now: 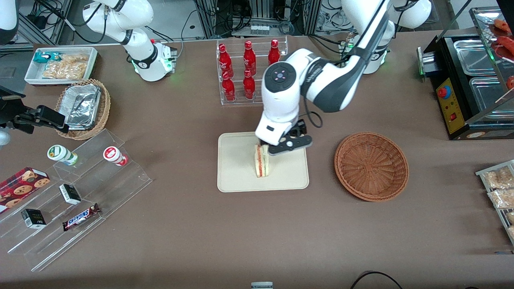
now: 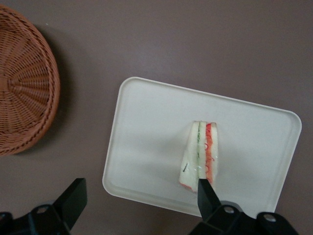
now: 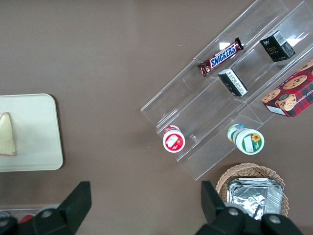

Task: Place sandwich from basket to tray
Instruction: 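Open the left gripper and withdraw it back over the basket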

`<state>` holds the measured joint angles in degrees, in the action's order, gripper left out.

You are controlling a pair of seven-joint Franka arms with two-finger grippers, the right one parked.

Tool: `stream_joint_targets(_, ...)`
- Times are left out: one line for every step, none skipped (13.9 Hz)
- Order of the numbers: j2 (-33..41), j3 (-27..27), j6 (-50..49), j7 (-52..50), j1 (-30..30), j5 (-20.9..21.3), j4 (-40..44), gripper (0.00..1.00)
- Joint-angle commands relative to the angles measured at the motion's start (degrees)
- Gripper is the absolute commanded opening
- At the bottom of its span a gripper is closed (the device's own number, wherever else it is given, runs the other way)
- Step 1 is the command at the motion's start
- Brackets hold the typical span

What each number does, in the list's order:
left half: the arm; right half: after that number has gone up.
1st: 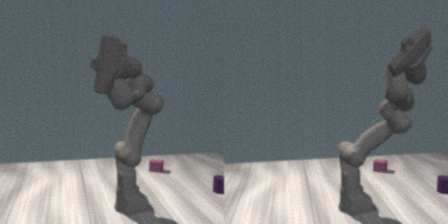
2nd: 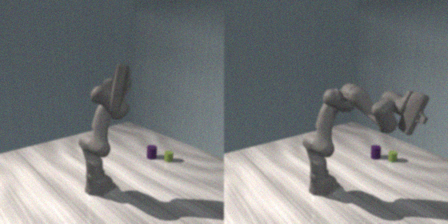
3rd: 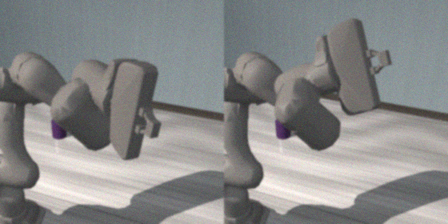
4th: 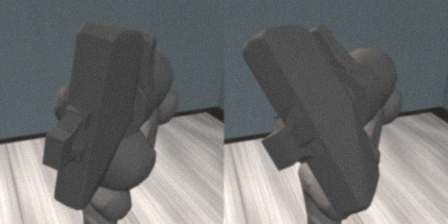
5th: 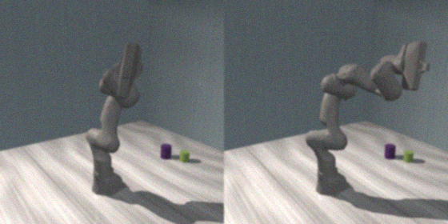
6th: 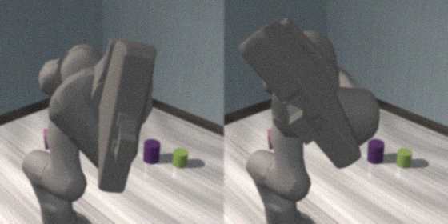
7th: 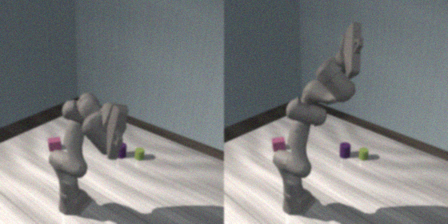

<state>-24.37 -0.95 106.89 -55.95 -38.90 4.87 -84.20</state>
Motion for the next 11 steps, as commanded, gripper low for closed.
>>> stream_joint_targets(4.2,4.6,-0.7,4.1,0.0,-0.3,-4.7,1.0)
stream_joint_targets(5.3,5.9,-0.6,6.2,0.1,-1.0,-6.1,1.0)
stream_joint_targets(6.0,7.9,-0.6,9.1,0.1,-2.5,-7.2,1.0)
stream_joint_targets(7.0,10.8,-0.8,13.3,0.0,-4.3,-8.3,1.0)
stream_joint_targets(8.5,12.8,-1.5,17.2,0.0,-5.6,-9.7,1.0)
stream_joint_targets(10.5,14.7,-3.0,20.4,0.0,-5.8,-11.2,1.0)
stream_joint_targets(12.3,16.1,-4.2,23.6,0.0,-5.8,-12.6,1.0)
stream_joint_targets(14.1,17.8,-6.1,27.6,0.1,-5.8,-13.4,1.0)
stream_joint_targets(15.3,18.9,-9.7,31.4,0.1,-5.8,-13.2,1.0)
stream_joint_targets(16.2,19.6,-12.9,34.2,0.2,-5.6,-12.5,1.0)
stream_joint_targets(16.5,20.2,-14.4,36.9,0.2,-5.6,-11.6,1.0)
